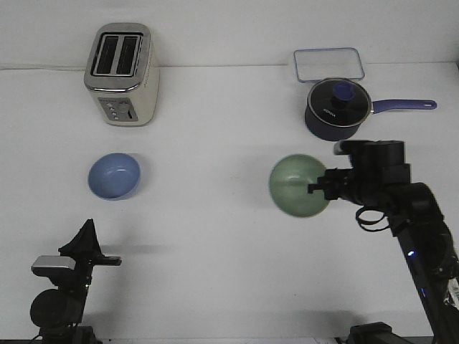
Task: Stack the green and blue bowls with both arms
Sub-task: 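Carry the green bowl toward the robot and set it down centrally, then open the right gripper and withdraw it from the green bowl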
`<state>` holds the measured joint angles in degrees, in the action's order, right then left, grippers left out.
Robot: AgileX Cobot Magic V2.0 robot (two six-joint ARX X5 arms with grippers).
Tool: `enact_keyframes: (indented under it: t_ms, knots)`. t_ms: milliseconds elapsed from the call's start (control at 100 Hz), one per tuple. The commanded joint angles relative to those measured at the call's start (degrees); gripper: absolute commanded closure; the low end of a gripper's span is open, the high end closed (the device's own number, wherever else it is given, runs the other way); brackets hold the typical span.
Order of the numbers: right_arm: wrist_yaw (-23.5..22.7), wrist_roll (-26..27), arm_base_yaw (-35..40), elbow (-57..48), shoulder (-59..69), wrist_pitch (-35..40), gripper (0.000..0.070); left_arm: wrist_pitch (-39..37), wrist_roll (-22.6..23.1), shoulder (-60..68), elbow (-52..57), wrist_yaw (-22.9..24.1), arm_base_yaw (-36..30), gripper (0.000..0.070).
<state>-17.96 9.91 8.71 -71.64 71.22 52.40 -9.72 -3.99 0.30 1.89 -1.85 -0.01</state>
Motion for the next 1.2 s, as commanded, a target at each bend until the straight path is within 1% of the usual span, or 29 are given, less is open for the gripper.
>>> enact_keyframes:
  t_ms: [0,90,250,330,420,510,630,930,1020,1070,1160,1190]
  knots:
    - [0.2,1.8,4.1,2.0,0.4,-1.8,0.07,-0.7,0.3,-0.1,-1.1,-0.1,0.0,0.0685]
    - [0.2,4.9,9.8,6.6,0.5,-5.1,0.07,-0.7,0.3,-0.1,-1.1,-0.1,0.0,0.0685]
    - [0.2,11.2,19.5,14.4,0.7,-14.3,0.07,-0.7,0.3,-0.1,-1.1,-0.1,0.0,0.0685]
    - [0.4,13.9,23.0,17.2,1.5,-17.9,0.07,-0.7,0.3,-0.1,-1.1,-0.1,0.0,0.0685]
    - [2.0,15.8,26.1,18.8,3.1,-20.4,0.07,-0.7,0.2,-0.1,-1.1,-0.1,0.0,0.0685]
    - [3.2,16.3,28.2,18.9,5.1,-22.0,0.07,-0.7,0.0,-0.1,-1.1,-0.1,0.0,0.0685]
    - [3.4,16.9,29.4,18.9,7.9,-24.1,0.07,-0.7,0.0,-0.1,-1.1,-0.1,0.0,0.0685]
    - [3.5,16.6,30.0,18.9,12.1,-23.9,0.07,-0.7,0.0,-0.1,-1.1,-0.1,0.0,0.0685]
    - [3.4,15.5,30.0,18.9,12.1,-23.5,0.07,-0.7,0.0,-0.1,-1.1,-0.1,0.0,0.0685]
    - [3.4,15.1,30.1,18.9,12.1,-23.2,0.0664,-0.7,0.0,-0.1,-1.1,-0.1,0.0,0.0685]
    - [3.4,14.9,30.2,18.9,12.1,-23.1,0.0527,-0.7,0.0,-0.1,-1.1,-0.1,0.0,0.0685]
    - [3.4,14.6,30.2,18.9,12.1,-23.2,0.0501,-0.7,0.0,-0.1,-1.1,-0.1,0.0,0.0686]
